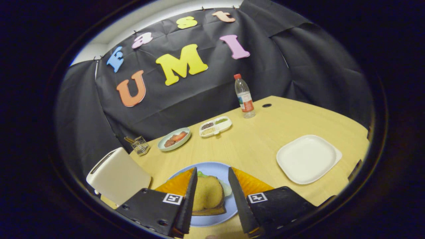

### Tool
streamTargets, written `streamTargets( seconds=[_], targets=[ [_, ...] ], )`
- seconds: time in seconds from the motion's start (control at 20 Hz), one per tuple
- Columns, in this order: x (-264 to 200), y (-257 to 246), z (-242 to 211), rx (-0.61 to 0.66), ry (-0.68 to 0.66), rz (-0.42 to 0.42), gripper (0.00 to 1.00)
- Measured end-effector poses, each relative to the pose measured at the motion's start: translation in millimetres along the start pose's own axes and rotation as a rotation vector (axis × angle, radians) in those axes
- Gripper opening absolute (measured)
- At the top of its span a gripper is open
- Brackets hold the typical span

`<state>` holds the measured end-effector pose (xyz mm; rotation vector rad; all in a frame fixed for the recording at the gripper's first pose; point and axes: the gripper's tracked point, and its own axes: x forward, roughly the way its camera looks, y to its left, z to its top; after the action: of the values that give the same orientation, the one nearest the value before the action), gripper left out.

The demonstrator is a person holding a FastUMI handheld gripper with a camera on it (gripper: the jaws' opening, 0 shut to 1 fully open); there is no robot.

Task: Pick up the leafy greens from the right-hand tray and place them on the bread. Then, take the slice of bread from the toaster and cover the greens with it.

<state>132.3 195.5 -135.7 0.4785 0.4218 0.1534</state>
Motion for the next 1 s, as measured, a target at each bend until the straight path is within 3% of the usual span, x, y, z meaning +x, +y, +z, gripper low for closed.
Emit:
streamTargets(
  seconds=[0.2,0.3,0.6,1.0],
  targets=[
    [-38.4,1.0,43.6,-0.119,-0.146,-0.021,0.89],
    [-61.0,5.8,63.8,-0.187,-0.223,-0.031,0.94],
    [-120.8,25.3,99.9,-0.338,-0.379,-0.021,0.96],
    [-175.1,31.5,132.1,-0.391,-0.501,-0.024,0.95]
  ],
)
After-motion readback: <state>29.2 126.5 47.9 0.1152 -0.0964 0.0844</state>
